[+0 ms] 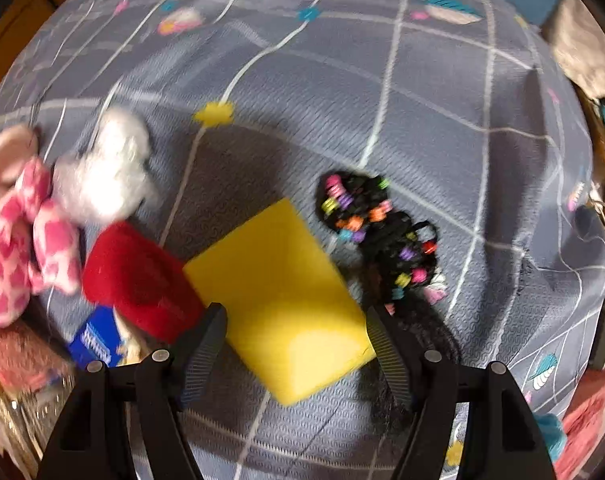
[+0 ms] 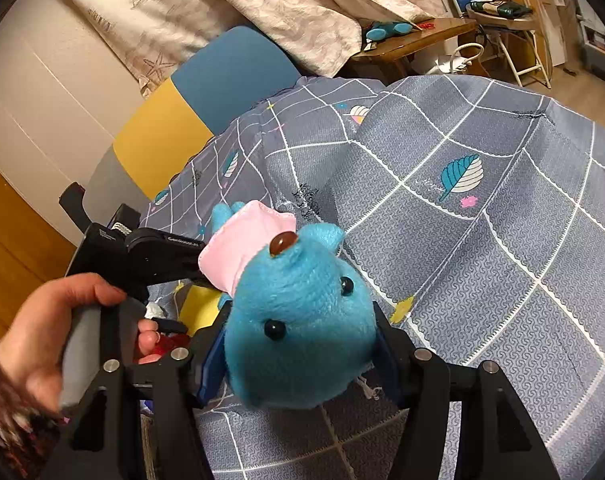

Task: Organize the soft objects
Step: 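Lift the yellow sponge with the left tool while the right tool holds the blue plush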

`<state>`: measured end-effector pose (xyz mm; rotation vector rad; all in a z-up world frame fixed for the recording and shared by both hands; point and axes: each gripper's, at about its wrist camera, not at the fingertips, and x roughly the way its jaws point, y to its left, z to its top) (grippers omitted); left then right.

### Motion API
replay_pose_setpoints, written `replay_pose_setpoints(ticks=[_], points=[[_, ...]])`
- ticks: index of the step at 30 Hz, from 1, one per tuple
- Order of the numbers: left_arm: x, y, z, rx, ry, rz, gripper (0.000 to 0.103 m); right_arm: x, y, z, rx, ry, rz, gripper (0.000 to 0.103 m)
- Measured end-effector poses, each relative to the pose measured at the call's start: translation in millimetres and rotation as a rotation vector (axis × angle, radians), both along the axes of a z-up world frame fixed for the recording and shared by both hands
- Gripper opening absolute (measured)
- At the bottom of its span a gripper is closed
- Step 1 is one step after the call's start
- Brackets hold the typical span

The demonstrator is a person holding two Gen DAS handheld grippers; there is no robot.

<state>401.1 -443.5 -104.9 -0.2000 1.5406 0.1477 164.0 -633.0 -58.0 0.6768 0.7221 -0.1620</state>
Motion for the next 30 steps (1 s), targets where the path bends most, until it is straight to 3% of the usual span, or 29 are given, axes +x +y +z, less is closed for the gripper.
replay_pose_setpoints(ticks=[6,8,11,14,17,21,25,30], points=[[3,13,-2,-0.050,0.015,0.053,0.075,-1,-3,-2,0.025,0.001,-0.013,0.063],[6,14,-9,-0.048,0.028,0.051,0.078,-2,-3,-2,0.029,-0.001,-0.011,0.063],[7,22,-19,-0.109,0.049,0.092,0.083,-2,-3,-1,0.023,0.000,-0.012,0.064],[8,21,-35,-0.133,0.090,0.066,0.085,-1,-3,-2,0.027,0.004,-0.015,0.064],[5,17,-39,-0.122,0.058,0.031,0.091,0,-3,-3,0.035,0.005,-0.015,0.064],[-7,3,-39,-0.045,0.012,-0.084,0.089,0,-4,-4,0.032,0.007,-0.018,0.064],[-25,3,-34,-0.040,-0.060,-0.168,0.085,-1,-7,-5,0.048,0.006,-0.028,0.064],[-55,26,-25,-0.161,-0.081,-0.136,0.084,-4,-12,-7,0.047,0.012,-0.050,0.064]])
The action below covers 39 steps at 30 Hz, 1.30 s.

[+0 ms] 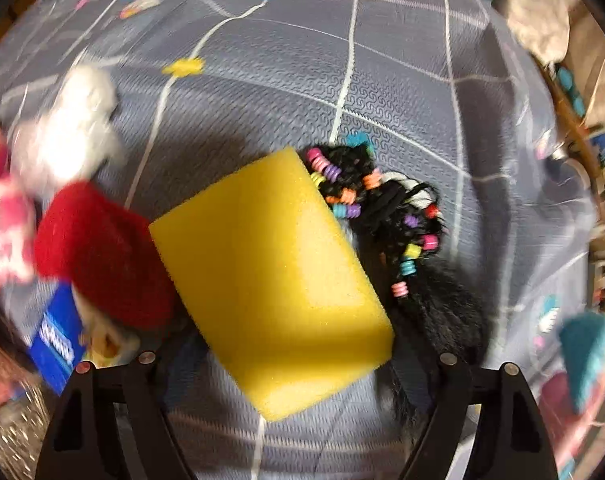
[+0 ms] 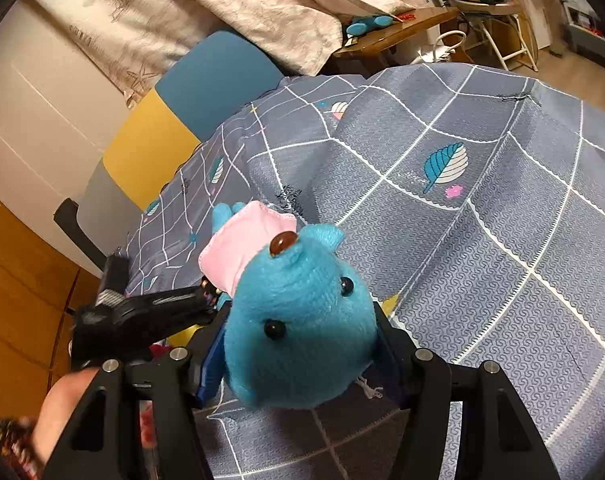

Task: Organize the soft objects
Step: 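Lift the yellow sponge with the left tool while the right tool holds the blue plush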

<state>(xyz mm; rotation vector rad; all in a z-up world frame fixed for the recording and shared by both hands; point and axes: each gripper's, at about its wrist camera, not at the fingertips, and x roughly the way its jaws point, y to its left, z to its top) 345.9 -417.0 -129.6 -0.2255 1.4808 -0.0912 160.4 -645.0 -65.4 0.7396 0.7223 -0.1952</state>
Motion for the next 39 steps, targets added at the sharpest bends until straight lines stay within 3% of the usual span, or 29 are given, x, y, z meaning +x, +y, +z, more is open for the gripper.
replay_pose_setpoints(ticks=[5,11,13,17,23,30,35,39], points=[[-35,18,16,-0.092,0.001,-0.041,0.084,1,1,-2,0.003,0.004,0.003,0.064],[-77,23,43,-0.137,-0.045,-0.149,0.084,0,1,-2,-0.005,0.005,0.006,0.064],[-90,25,48,-0.199,-0.042,-0.197,0.084,-1,1,-3,-0.001,0.005,0.005,0.064],[-94,21,62,-0.223,-0.074,-0.258,0.085,-3,0,-2,0.015,-0.011,0.008,0.064],[-118,35,64,-0.235,-0.103,-0.264,0.085,-7,-4,3,-0.006,-0.021,-0.007,0.064],[-135,15,25,-0.179,0.011,-0.326,0.085,-11,-10,3,0.031,-0.025,-0.026,0.064],[-144,18,31,-0.124,-0.068,-0.308,0.086,-13,-8,7,0.024,-0.041,-0.020,0.064],[-143,24,34,-0.100,-0.084,-0.286,0.086,-11,-6,8,0.026,-0.043,-0.011,0.064]])
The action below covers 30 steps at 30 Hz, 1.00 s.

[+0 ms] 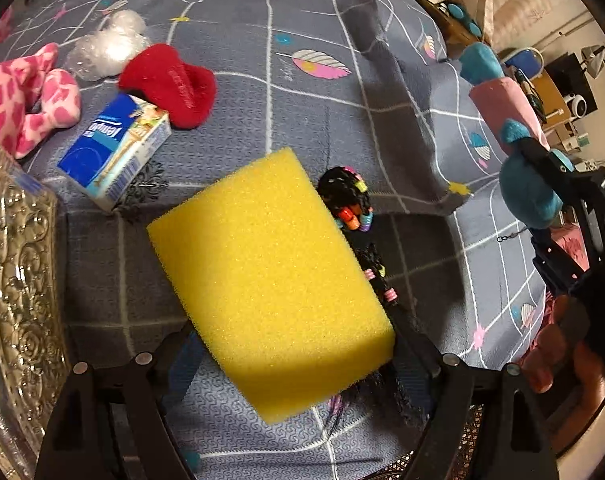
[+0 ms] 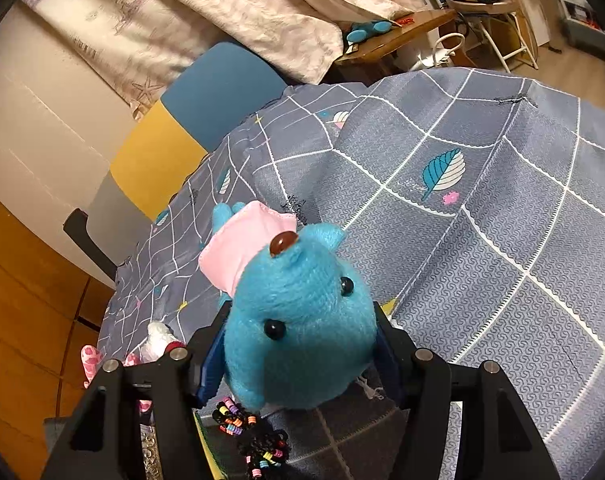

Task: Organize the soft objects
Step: 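Lift the yellow sponge with the left tool while the right tool holds the blue plush, then drop the yellow sponge into the gold tray with the left tool while the right holds the plush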

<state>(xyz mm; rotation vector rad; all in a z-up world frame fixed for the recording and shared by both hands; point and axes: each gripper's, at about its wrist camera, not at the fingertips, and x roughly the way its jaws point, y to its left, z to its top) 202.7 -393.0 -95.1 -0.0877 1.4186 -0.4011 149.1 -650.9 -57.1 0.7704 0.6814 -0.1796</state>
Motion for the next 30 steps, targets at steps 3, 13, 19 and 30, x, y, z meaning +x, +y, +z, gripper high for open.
replay_pose_setpoints(ticks=[3,13,19,30], points=[[-1,3,1,-0.001,0.006,0.008,0.087,0,1,1,0.000,-0.002,0.003,0.064],[-27,3,15,0.016,-0.077,-0.090,0.090,0,1,1,0.008,-0.010,0.015,0.064],[-18,-1,8,0.076,-0.070,-0.073,0.090,1,2,1,0.007,-0.006,0.014,0.064],[12,-5,-33,0.119,0.012,0.041,0.075,3,2,-1,-0.002,0.002,0.018,0.064]])
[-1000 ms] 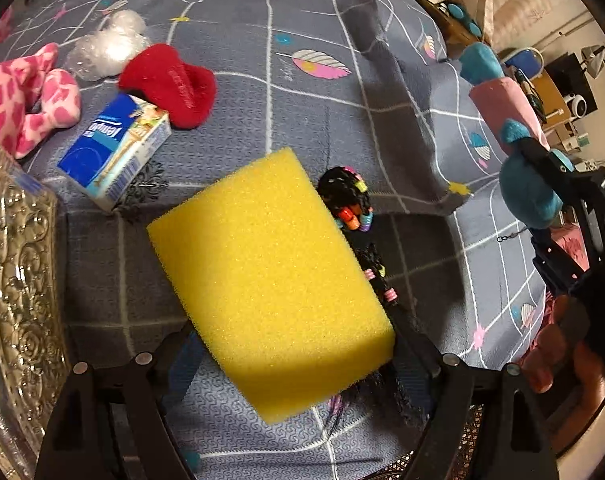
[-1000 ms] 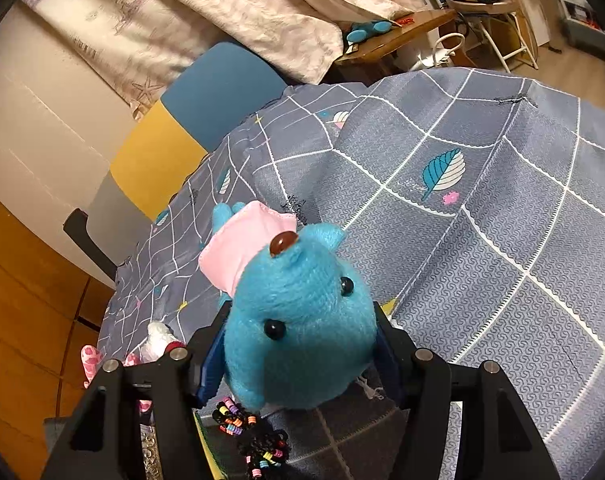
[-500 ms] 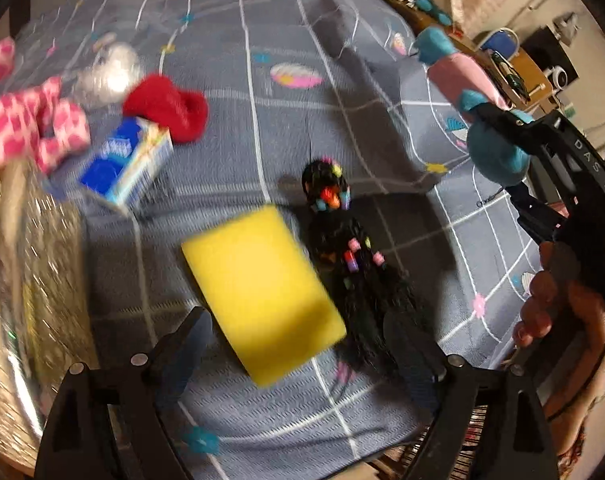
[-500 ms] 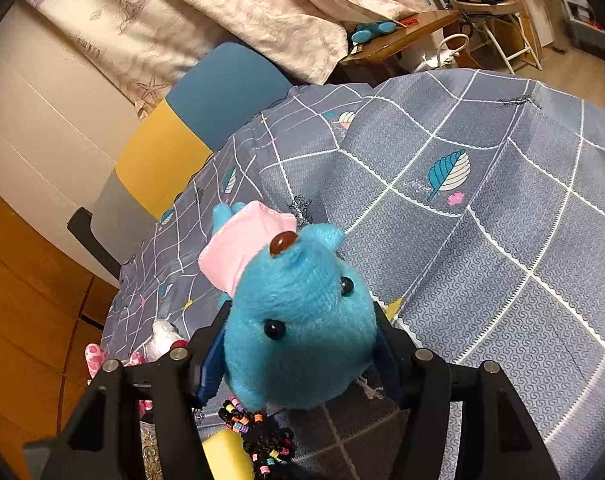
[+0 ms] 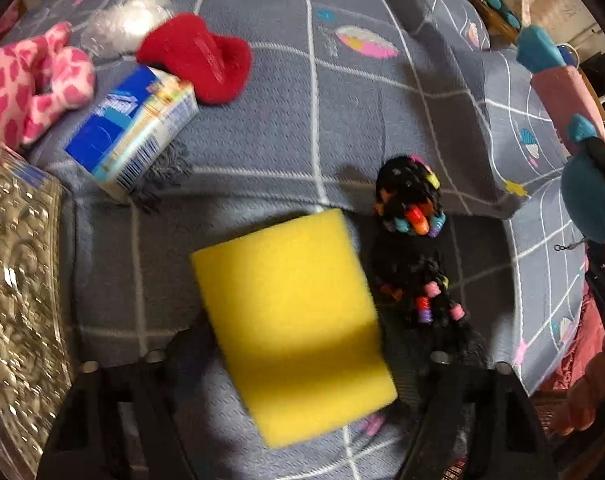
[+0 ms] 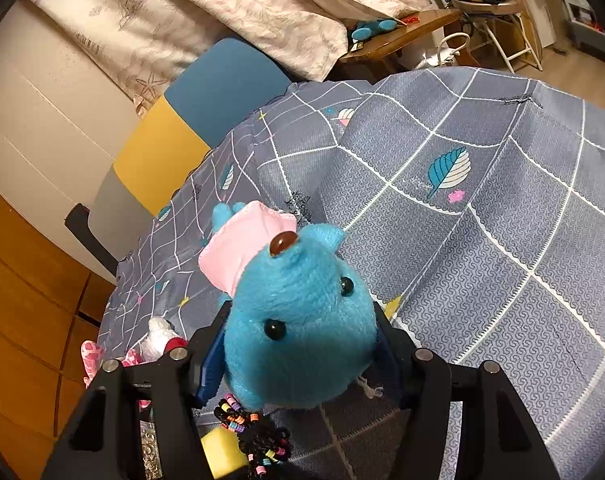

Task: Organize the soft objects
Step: 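Drop the yellow sponge into the gold tray with the left tool while the right holds the plush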

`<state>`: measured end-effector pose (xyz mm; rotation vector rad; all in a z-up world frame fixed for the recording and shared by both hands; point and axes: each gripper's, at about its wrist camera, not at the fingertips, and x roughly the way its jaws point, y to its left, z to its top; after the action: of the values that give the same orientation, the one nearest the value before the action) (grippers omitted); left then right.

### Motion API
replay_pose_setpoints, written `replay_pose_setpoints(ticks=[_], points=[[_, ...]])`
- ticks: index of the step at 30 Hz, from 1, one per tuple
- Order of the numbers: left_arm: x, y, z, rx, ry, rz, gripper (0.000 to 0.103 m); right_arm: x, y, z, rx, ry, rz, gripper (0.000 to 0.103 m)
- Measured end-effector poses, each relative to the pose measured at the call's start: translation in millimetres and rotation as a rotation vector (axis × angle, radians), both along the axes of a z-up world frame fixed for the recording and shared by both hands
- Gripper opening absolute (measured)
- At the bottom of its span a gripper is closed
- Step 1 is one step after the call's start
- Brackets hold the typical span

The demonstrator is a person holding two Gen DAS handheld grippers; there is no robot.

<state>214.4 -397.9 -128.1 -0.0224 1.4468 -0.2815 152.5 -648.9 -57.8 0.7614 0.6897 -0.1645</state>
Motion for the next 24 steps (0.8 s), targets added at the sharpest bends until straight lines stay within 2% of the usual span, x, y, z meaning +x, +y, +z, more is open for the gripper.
replay_pose_setpoints(ticks=[5,10,15,20,24], points=[[-8,17,18,-0.115,-0.017,0.005,0.073,-1,-1,0,0.001,-0.002,-0.002,0.064],[-25,33,59,-0.183,-0.117,-0.046,0.073,0,1,-5,0.001,0.013,0.001,0.064],[-38,46,113,-0.265,-0.240,-0.133,0.073,1,3,-11,0.002,0.023,0.011,0.064],[-56,92,156,-0.339,-0.336,-0.181,0.073,2,9,-13,-0.024,0.021,0.034,0.064],[-69,141,179,-0.337,-0.411,-0.182,0.073,4,20,-15,-0.072,0.031,0.066,0.064]])
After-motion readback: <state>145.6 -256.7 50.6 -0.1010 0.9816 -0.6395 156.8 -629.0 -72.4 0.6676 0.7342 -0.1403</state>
